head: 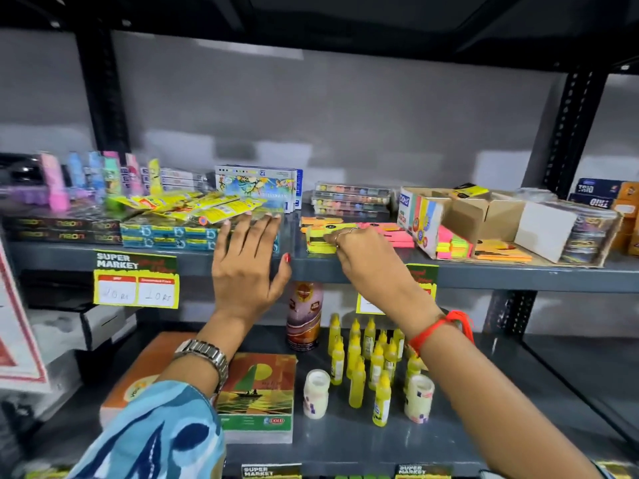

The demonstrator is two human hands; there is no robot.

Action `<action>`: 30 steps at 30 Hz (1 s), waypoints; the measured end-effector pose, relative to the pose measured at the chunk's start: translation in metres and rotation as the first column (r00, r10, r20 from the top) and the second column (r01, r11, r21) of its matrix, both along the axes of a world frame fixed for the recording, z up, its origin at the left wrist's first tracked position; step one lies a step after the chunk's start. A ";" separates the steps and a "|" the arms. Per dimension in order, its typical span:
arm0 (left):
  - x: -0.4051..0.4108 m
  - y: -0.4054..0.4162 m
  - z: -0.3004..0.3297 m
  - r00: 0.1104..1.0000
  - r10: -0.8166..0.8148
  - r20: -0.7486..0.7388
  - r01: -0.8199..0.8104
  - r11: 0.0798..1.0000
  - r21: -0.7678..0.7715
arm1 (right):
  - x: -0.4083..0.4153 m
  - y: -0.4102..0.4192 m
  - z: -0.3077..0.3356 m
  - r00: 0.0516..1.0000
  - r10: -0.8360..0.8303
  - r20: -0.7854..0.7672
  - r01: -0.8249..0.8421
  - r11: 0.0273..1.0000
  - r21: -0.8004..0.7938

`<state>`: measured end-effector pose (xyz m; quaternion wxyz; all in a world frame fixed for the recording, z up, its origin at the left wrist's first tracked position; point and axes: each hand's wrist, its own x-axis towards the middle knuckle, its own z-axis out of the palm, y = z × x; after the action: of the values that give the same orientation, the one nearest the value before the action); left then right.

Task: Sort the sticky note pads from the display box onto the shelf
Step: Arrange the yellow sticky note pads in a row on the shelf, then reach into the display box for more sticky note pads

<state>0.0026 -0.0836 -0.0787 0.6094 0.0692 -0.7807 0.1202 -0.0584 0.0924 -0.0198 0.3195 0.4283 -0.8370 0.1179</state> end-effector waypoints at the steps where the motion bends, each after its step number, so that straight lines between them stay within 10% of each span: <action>1: 0.000 0.000 0.000 1.000 0.001 -0.004 -0.001 1.000 -0.006 | 0.000 0.002 0.000 0.999 0.027 0.039 -0.027 1.000 0.001; 10: -0.003 0.002 -0.001 0.999 0.001 -0.053 -0.002 1.000 -0.026 | 0.002 0.077 0.010 0.991 -0.036 -0.125 -0.019 0.909 -0.416; 18: -0.002 0.003 -0.002 0.998 -0.018 -0.058 0.018 1.000 -0.002 | -0.043 0.146 0.014 0.942 -0.311 0.126 0.325 0.751 -0.575; 30: -0.001 0.003 -0.001 0.999 -0.017 -0.036 0.018 1.000 0.017 | -0.074 0.163 0.026 0.805 -0.386 0.451 0.487 0.863 -0.133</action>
<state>0.0015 -0.0807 -0.0797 0.6236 0.0698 -0.7713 0.1069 -0.1322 0.2550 0.0063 0.2055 0.1461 -0.9403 0.2286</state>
